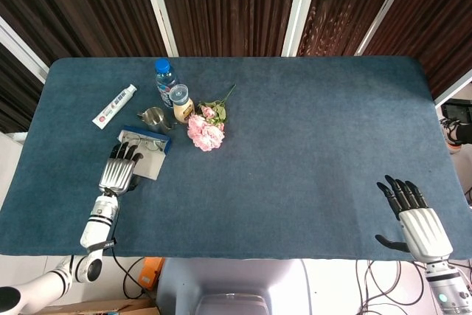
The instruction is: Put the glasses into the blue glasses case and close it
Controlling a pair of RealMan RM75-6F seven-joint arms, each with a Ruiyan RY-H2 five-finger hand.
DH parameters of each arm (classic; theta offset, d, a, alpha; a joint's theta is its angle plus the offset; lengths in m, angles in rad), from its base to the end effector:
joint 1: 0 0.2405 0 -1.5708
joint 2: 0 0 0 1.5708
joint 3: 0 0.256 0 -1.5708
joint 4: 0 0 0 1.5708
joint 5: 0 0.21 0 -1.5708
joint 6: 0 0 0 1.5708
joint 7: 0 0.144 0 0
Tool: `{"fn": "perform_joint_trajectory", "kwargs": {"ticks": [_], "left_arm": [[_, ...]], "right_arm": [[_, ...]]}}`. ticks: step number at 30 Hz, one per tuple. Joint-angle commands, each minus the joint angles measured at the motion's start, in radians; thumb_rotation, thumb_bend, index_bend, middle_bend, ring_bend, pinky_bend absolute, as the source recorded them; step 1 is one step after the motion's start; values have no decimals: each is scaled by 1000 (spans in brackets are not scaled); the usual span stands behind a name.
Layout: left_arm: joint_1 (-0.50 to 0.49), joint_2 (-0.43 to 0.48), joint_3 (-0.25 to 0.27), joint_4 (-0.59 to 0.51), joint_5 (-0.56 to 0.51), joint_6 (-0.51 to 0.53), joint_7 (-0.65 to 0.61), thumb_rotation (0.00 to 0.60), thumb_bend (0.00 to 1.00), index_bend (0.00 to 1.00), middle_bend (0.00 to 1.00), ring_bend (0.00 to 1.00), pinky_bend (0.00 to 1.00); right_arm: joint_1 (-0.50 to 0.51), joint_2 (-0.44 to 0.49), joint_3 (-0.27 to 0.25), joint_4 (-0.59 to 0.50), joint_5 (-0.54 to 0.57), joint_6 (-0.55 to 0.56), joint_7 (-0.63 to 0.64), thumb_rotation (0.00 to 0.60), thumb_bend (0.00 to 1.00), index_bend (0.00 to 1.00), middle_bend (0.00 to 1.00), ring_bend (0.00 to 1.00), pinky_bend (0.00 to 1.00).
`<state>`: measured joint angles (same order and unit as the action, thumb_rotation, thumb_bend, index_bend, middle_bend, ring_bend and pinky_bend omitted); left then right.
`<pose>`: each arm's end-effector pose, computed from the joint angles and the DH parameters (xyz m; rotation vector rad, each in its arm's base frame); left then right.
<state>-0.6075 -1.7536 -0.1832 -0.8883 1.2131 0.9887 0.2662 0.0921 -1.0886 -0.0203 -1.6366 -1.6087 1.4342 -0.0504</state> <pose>-0.2706 0.3669 -0.0162 -1.6405 -0.7871 -0.6648 -0.3020 -0.1664 0.1445 1.5685 -0.8958 0.8453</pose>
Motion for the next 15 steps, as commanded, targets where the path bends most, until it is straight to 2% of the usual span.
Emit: {"fn": "perform_joint_trajectory", "kwargs": {"ticks": [1, 15], "left_arm": [[-4, -9, -5, 13, -1, 3, -4, 600, 281, 317, 115, 36, 84], [-47, -87, -35, 154, 3, -4, -80, 600, 279, 323, 129, 54, 91]], "right_arm": [[0, 0, 0, 0, 0, 0, -1, 600, 101, 0, 0, 0, 0], [1, 0, 1, 0, 2, -1, 1, 600, 101, 0, 0, 0, 0]]}}
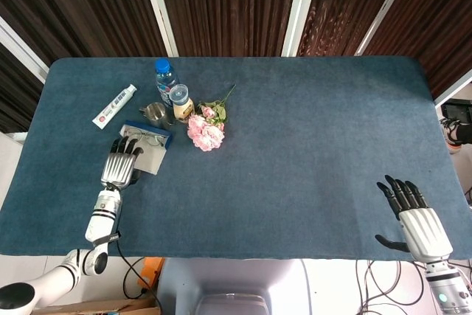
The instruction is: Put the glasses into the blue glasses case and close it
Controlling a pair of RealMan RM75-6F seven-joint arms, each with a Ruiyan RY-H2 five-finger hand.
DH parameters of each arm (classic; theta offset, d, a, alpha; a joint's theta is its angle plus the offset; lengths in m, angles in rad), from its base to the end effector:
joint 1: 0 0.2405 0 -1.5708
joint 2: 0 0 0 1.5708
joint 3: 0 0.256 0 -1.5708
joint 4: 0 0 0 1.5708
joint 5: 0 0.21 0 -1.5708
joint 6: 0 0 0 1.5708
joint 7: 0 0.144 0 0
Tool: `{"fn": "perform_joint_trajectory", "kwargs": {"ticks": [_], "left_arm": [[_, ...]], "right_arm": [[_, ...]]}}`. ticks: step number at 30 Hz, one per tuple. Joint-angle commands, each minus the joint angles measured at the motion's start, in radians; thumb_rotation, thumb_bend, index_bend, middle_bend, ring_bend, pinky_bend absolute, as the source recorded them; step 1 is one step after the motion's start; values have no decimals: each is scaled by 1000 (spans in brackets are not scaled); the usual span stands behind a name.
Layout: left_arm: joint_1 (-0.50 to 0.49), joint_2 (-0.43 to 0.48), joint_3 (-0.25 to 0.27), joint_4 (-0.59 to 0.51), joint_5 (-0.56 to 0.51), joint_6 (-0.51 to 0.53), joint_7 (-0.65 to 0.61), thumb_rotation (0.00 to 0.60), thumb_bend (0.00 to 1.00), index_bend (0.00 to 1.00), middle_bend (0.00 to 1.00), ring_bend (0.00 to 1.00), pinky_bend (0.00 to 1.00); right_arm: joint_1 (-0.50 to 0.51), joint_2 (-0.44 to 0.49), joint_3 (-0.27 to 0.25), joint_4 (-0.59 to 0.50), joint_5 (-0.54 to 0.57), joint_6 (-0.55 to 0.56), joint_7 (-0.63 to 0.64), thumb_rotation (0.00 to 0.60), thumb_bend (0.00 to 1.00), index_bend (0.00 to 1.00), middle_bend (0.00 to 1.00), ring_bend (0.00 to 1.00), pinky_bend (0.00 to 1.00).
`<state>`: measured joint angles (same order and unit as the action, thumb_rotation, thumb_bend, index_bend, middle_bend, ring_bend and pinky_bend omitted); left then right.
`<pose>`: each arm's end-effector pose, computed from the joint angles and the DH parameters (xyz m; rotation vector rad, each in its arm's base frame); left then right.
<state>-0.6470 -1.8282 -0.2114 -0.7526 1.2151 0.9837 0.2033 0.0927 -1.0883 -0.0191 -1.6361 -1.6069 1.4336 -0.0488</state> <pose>-0.2668 0.3834 -0.0214 -1.5914 -0.7883 -0.6978 -0.3022 -0.1669 0.1448 1.5667 -0.8964 0.8457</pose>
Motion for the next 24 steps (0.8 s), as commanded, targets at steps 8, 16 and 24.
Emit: {"fn": "perform_joint_trajectory", "kwargs": {"ticks": [8, 16, 24], "left_arm": [[-41, -74, -34, 133, -10, -29, -88, 600, 281, 328, 141, 66, 94], [-58, -102, -45, 192, -7, -30, -121, 600, 283, 367, 151, 74, 99], [-66, -99, -47, 196, -18, -66, -89, 600, 285, 504, 164, 76, 99]], "right_arm": [[-1, 1, 0, 1, -1, 3, 3, 600, 101, 0, 0, 0, 0], [0, 1, 1, 2, 0, 2, 3, 600, 101, 0, 0, 0, 0], [-1, 0, 0, 2, -3, 3, 3, 600, 101, 0, 0, 0, 0]]}}
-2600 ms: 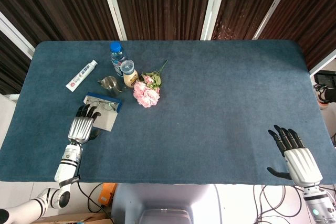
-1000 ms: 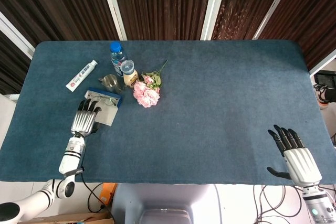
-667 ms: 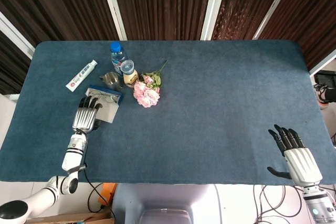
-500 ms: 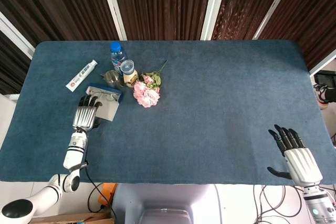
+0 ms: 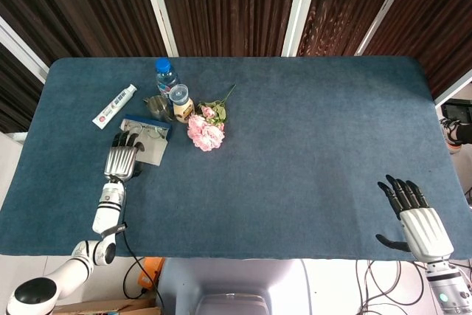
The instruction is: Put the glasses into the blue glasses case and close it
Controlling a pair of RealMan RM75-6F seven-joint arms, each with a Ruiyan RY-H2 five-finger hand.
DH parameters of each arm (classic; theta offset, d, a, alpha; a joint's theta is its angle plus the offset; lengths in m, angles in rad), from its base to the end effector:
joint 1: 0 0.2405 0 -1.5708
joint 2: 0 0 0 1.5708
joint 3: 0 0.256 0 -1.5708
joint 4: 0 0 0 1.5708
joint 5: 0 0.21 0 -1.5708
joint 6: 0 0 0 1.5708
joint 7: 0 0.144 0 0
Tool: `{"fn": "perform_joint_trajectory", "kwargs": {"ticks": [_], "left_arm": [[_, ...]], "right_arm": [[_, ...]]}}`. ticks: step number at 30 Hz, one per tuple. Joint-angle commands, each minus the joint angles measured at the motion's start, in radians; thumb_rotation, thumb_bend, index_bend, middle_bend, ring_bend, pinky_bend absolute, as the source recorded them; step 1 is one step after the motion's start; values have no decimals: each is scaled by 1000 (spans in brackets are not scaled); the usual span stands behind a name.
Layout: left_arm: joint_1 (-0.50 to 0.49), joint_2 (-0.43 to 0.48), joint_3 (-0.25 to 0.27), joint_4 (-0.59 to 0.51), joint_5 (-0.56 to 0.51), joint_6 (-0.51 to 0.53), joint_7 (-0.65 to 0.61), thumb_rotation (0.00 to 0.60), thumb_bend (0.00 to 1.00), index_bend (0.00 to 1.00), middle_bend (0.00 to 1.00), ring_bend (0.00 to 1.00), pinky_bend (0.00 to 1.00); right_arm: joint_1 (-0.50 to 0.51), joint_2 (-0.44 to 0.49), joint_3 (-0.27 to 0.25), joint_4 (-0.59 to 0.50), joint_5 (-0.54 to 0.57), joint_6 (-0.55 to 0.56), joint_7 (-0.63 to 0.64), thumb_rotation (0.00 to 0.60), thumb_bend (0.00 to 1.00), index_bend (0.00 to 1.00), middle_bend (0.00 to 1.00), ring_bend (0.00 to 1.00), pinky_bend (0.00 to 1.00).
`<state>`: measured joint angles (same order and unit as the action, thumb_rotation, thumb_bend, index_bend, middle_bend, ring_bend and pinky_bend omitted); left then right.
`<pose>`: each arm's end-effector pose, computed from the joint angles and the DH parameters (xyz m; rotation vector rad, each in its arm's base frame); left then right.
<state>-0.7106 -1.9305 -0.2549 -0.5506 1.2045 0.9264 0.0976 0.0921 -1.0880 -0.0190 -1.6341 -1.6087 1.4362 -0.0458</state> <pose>-0.2649 0.4051 -0.0295 -1.5285 -0.8406 -0.7189 -0.3024 -0.1667 0.1453 1.5659 -0.8949 0.8483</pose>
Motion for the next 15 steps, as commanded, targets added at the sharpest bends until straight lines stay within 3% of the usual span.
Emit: {"fn": "perform_joint_trajectory", "kwargs": {"ticks": [1, 15], "left_arm": [[-3, 5, -7, -12, -11, -10, 21, 600, 285, 512, 165, 76, 98], [-14, -12, -21, 12, -14, 29, 47, 600, 360, 549, 174, 75, 94]], "right_arm": [[0, 0, -1, 0, -1, 0, 0, 600, 101, 0, 0, 0, 0], [0, 1, -2, 1, -5, 2, 6, 600, 101, 0, 0, 0, 0]]}}
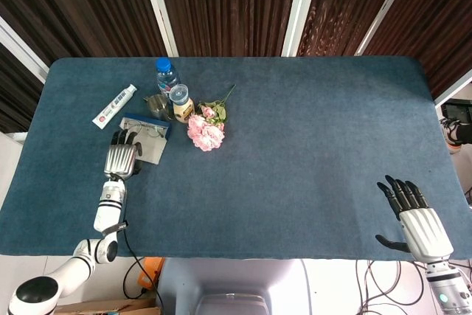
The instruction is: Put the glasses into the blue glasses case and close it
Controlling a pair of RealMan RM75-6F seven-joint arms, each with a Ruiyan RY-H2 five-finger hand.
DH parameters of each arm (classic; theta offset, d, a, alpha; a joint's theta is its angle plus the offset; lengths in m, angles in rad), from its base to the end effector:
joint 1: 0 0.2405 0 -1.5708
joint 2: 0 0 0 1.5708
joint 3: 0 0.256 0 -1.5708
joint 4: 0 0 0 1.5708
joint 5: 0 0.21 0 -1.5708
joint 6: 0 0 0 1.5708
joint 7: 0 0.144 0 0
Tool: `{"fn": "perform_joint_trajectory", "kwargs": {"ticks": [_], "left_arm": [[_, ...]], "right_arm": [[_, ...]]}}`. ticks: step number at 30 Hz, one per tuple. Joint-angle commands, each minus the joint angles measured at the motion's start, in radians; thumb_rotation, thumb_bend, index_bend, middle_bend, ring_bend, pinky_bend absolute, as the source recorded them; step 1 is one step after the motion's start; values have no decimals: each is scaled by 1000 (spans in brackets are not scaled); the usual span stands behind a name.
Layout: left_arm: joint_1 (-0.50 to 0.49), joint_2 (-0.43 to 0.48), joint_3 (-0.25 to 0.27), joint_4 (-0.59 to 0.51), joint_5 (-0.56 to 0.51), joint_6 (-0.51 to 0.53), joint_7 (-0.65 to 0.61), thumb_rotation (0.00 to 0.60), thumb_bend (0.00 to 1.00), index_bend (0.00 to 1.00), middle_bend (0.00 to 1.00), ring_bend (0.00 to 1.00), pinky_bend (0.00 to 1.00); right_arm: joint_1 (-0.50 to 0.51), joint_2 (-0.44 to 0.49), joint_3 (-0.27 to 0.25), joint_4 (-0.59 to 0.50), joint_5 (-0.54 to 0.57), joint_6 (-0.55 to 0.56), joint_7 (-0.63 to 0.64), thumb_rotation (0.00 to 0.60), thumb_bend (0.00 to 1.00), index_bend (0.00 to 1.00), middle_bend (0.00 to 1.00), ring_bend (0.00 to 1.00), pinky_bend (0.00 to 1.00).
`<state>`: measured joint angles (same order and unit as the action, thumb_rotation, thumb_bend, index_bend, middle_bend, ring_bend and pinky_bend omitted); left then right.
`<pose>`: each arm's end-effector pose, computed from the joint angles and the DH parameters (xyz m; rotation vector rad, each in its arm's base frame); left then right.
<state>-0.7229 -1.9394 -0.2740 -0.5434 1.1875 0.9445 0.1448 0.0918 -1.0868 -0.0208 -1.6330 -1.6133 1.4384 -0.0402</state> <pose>-0.2597 0.4095 -0.0265 -1.5068 -0.8036 -0.7119 -0.3022 -0.1662 0.1456 1.5681 -0.8960 0.8527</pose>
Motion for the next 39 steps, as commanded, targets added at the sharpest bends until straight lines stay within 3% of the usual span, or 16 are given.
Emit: {"fn": "perform_joint_trajectory", "kwargs": {"ticks": [1, 8, 20, 27, 34, 39], "left_arm": [[-3, -5, -3, 9, 5, 19, 0, 600, 366, 550, 176, 76, 93], [-20, -29, -21, 52, 5, 51, -9, 600, 368, 551, 186, 86, 94], [-69, -78, -53, 157, -19, 8, -30, 600, 364, 528, 188, 90, 96], [-73, -96, -39, 182, 1, 22, -55, 600, 429, 639, 210, 100, 97], [-41, -80, -6, 147, 44, 98, -84, 600, 490, 708, 231, 104, 97], [24, -10, 37, 25, 100, 218, -104, 600, 497, 703, 227, 103, 96]], "right_arm": [[0, 0, 0, 0, -1, 0, 1, 600, 101, 0, 0, 0, 0], [-1, 2, -2, -1, -5, 3, 5, 600, 100, 0, 0, 0, 0], [-3, 11, 0, 2, -5, 10, 31, 600, 101, 0, 0, 0, 0], [-5, 15, 1, 4, -6, 16, 41, 600, 101, 0, 0, 0, 0], [-5, 14, -2, 4, -14, 17, 39, 600, 101, 0, 0, 0, 0], [-3, 10, -4, 2, -17, 12, 31, 600, 101, 0, 0, 0, 0]]}}
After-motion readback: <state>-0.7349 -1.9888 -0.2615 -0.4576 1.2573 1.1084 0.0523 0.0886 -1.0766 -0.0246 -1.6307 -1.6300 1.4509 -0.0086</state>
